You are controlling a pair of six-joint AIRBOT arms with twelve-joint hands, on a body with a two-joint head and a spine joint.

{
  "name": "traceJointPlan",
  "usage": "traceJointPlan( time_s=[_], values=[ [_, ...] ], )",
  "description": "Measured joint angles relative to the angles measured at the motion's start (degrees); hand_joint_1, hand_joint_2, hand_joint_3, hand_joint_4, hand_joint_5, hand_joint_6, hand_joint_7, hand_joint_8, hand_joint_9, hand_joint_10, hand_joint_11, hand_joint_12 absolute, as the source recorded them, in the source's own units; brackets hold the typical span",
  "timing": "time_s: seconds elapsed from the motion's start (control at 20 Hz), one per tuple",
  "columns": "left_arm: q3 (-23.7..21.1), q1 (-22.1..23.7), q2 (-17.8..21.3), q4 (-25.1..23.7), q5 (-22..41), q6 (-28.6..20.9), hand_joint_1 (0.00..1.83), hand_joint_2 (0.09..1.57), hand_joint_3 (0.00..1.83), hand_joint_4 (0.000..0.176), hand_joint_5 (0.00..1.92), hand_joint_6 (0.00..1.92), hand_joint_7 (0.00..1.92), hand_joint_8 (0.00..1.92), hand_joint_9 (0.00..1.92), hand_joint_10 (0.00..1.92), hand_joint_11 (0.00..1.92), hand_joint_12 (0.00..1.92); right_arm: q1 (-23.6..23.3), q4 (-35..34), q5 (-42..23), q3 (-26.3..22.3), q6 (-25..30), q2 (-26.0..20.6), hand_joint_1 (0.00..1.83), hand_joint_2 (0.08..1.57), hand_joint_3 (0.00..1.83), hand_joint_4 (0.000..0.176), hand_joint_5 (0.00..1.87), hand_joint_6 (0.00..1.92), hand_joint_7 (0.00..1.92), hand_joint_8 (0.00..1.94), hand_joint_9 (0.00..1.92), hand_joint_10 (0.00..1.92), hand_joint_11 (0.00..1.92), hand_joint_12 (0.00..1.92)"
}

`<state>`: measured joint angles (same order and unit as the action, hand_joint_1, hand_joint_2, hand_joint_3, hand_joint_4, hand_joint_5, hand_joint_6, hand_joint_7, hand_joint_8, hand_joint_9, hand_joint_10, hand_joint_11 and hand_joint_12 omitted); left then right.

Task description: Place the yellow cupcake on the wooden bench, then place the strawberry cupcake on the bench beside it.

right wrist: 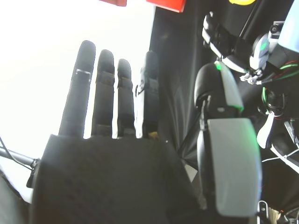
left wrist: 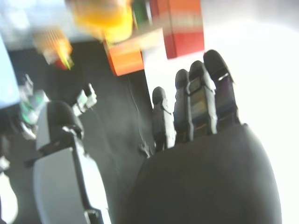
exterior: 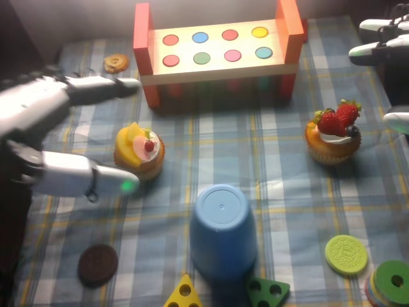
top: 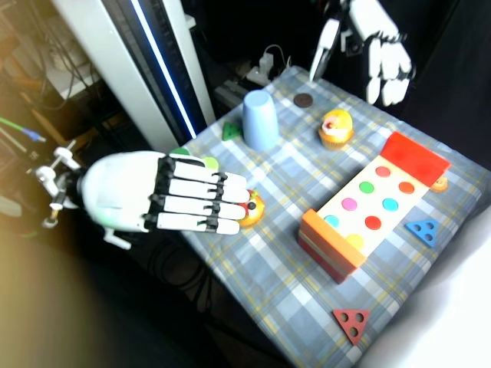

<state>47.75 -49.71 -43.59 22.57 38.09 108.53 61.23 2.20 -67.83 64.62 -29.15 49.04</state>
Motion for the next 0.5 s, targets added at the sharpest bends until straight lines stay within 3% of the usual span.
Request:
traceJointPlan(
  time_s=[0.15,0.35,0.5],
  values=[
    [2.0,2.2,-2.3,2.5,-5.0,5.9,0.84,0.81,0.00,0.176,0.37,0.01,0.43,0.00,0.37,0.01,0.00,0.66,0.0,0.0,0.0,0.0,0.0,0.0,0.70,1.19,0.00,0.017,0.56,0.00,0.39,0.01,0.40,0.01,0.29,0.49],
    [3.7,3.1,-4.1,6.3,-6.8,10.8,0.88,0.82,0.00,0.176,0.36,0.00,0.49,0.00,0.43,0.01,0.00,0.71,0.0,0.5,0.0,0.0,0.0,0.0,0.67,1.19,0.00,0.000,0.62,0.01,0.41,0.01,0.41,0.00,0.29,0.50],
    [4.9,4.2,-6.1,8.3,-8.0,13.3,0.90,0.83,0.00,0.176,0.37,0.01,0.51,0.01,0.44,0.01,0.00,0.71,0.0,0.6,0.1,0.0,0.0,0.0,0.63,1.19,0.00,0.000,0.64,0.01,0.42,0.00,0.42,0.00,0.29,0.51]
  ],
)
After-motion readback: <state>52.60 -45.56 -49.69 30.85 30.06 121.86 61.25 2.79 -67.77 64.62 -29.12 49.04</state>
